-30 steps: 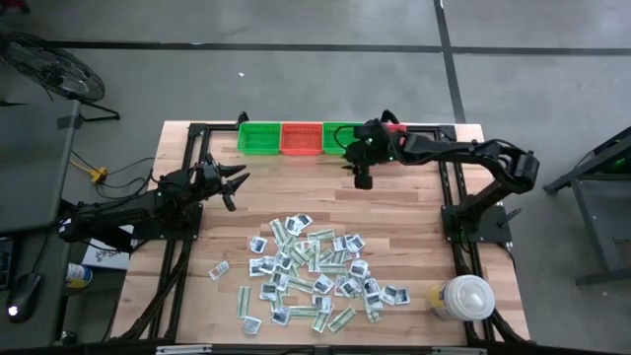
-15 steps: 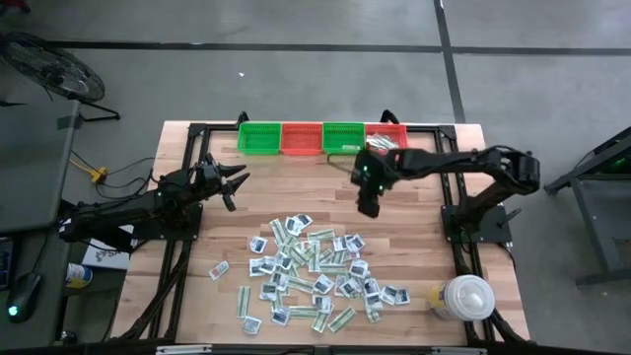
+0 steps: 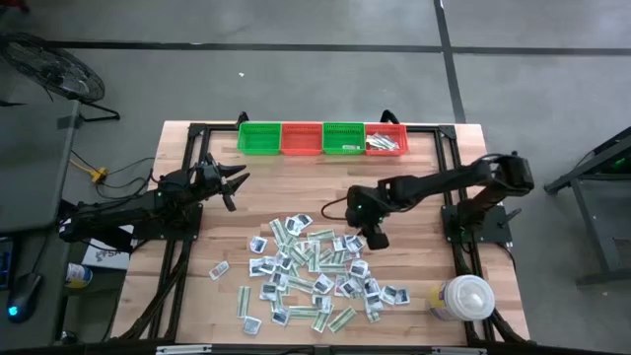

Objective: Pick & Place First Aid Supplies
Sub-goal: Put the gray towelette pack in the left orange bin

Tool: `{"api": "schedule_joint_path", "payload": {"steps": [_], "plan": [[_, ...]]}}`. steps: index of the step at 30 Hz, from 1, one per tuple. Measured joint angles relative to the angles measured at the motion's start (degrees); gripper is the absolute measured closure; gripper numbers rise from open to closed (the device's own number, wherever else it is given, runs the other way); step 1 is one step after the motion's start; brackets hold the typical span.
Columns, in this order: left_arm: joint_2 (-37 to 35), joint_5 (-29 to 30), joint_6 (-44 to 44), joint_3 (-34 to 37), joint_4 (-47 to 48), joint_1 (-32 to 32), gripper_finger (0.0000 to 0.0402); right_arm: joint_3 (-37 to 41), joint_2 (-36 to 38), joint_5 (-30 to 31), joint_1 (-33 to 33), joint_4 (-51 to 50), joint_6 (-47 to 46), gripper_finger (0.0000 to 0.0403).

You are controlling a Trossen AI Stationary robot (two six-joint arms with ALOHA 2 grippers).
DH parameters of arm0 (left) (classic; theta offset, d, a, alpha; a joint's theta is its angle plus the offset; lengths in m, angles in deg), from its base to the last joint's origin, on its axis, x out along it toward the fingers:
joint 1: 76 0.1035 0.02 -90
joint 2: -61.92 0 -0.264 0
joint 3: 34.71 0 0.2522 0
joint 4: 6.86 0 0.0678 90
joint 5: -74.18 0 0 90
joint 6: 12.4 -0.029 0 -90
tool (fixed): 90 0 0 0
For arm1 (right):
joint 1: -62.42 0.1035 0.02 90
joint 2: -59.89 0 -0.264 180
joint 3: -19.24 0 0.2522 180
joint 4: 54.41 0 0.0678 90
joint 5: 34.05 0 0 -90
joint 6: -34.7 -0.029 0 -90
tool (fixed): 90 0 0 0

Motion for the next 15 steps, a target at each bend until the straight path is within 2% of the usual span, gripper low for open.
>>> {"api": "schedule_joint_path", "payload": {"steps": [10,15], "plan": [[0.0,0.0,0.0,0.0,0.0,0.0,0.0279,-0.2,-5.2,-0.5,2.3,2.7,11.7,0.0261],[0.0,0.0,0.0,0.0,0.0,0.0,0.0279,-0.2,-6.9,-0.5,3.6,4.3,14.4,0.0261]]}}
